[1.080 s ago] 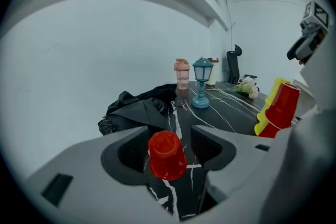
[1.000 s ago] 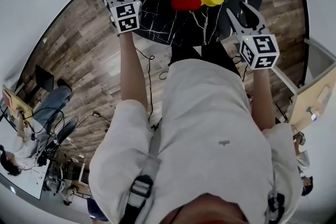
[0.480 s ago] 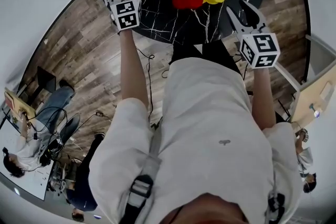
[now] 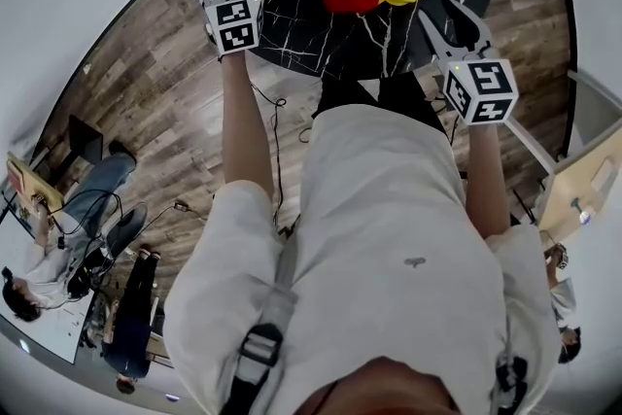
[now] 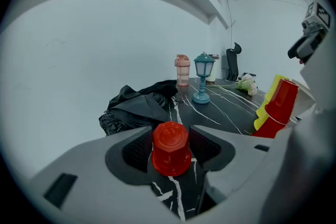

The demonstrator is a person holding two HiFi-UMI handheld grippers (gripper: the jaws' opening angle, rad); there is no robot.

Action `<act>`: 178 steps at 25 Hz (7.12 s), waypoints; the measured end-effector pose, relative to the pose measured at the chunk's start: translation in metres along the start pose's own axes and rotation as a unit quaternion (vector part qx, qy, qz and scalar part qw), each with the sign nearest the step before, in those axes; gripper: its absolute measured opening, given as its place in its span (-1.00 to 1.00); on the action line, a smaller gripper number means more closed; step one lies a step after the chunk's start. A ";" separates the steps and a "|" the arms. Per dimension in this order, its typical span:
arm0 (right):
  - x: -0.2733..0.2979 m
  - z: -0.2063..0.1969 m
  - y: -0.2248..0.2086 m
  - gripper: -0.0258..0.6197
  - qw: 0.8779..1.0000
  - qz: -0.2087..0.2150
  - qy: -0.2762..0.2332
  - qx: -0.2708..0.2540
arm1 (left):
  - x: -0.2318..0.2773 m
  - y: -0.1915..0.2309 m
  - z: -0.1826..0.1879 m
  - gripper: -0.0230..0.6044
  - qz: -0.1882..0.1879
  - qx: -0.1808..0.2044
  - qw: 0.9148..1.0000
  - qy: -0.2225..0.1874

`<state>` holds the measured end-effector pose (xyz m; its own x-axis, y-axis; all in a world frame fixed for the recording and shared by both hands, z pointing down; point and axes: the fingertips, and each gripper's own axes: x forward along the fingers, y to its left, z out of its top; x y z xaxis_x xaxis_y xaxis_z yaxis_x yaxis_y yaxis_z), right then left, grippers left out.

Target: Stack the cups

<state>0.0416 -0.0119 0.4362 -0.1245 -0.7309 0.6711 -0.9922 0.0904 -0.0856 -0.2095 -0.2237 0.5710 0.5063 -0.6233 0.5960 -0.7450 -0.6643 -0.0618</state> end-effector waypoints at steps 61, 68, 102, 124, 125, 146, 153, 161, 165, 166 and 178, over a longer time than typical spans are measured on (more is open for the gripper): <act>-0.021 0.003 -0.066 -0.34 0.962 0.246 -0.037 -0.108 | -0.104 -0.249 0.142 -0.21 0.005 0.002 1.000 -0.020; -0.021 0.003 -0.066 -0.34 0.961 0.250 -0.036 -0.111 | -0.100 -0.258 0.138 -0.21 -0.003 0.005 1.000 -0.018; -0.025 0.009 -0.068 -0.35 0.960 0.253 -0.051 -0.106 | -0.112 -0.267 0.153 -0.16 -0.006 0.027 0.999 -0.045; -0.040 0.039 -0.047 -0.73 0.949 0.271 -0.097 -0.129 | -0.152 -0.292 0.173 -0.25 0.004 -0.013 0.993 -0.120; -0.041 0.040 -0.046 -0.75 0.949 0.271 -0.100 -0.129 | -0.153 -0.292 0.175 -0.26 0.005 -0.016 0.992 -0.124; -0.071 0.073 -0.037 -0.91 0.939 0.273 -0.159 -0.132 | -0.174 -0.285 0.194 -0.71 0.019 -0.040 0.985 -0.169; -0.077 0.079 -0.038 -0.91 0.938 0.268 -0.171 -0.138 | -0.175 -0.279 0.194 -0.81 0.030 -0.047 0.984 -0.169; -0.080 0.078 -0.033 -0.91 0.935 0.266 -0.175 -0.156 | -0.177 -0.274 0.189 -0.90 0.043 -0.050 0.985 -0.162; -0.081 0.077 -0.033 -0.91 0.935 0.266 -0.175 -0.155 | -0.178 -0.274 0.187 -0.91 0.044 -0.053 0.985 -0.160; -0.081 0.077 -0.033 -0.91 0.935 0.266 -0.175 -0.155 | -0.178 -0.274 0.186 -0.91 0.044 -0.053 0.985 -0.160; -0.082 0.076 -0.030 -0.91 0.934 0.264 -0.177 -0.162 | -0.179 -0.273 0.183 -0.91 0.045 -0.051 0.985 -0.159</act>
<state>0.0814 -0.0064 0.3276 -0.6450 -0.6998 0.3071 -0.7486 0.6593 -0.0701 -0.0178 -0.0063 0.3345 0.5350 -0.7863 0.3091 -0.8245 -0.5658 -0.0123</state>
